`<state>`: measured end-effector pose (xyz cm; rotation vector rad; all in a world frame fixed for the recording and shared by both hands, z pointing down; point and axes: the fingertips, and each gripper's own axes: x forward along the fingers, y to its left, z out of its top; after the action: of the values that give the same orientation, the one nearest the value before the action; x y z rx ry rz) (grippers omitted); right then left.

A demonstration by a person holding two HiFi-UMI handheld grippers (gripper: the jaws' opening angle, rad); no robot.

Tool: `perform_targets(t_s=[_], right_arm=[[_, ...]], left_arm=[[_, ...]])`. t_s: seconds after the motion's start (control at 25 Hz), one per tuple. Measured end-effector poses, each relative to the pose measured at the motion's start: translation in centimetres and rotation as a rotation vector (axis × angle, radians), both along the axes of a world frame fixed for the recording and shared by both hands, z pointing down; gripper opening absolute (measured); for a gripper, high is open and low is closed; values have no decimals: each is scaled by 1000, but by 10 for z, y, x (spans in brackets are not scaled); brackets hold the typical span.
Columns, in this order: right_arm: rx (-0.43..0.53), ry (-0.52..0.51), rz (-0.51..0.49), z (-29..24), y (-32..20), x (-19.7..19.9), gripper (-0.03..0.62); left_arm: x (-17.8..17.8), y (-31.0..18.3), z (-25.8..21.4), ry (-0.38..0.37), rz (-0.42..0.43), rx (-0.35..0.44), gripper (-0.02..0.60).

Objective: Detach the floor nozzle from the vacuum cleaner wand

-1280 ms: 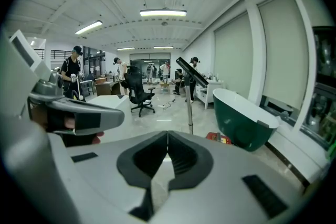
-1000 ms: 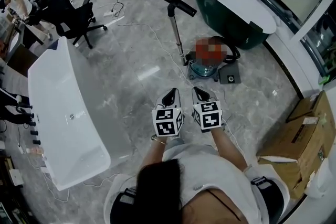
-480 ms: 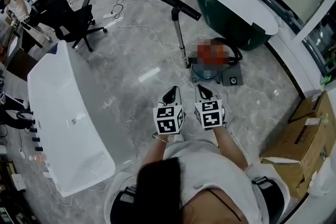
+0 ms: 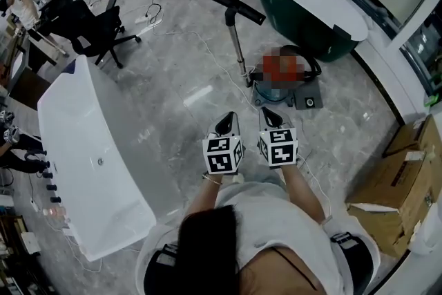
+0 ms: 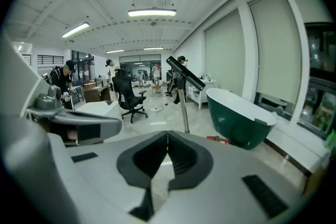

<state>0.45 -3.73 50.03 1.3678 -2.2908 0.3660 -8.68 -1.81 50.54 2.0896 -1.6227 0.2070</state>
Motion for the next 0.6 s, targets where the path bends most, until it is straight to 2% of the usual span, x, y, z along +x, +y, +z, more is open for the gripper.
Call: perform_targets(t_s=[0.6], right_arm=[[-14, -27, 40, 11, -7, 1, 15]], left_arm=[[6, -5, 5, -8, 38, -33, 3]])
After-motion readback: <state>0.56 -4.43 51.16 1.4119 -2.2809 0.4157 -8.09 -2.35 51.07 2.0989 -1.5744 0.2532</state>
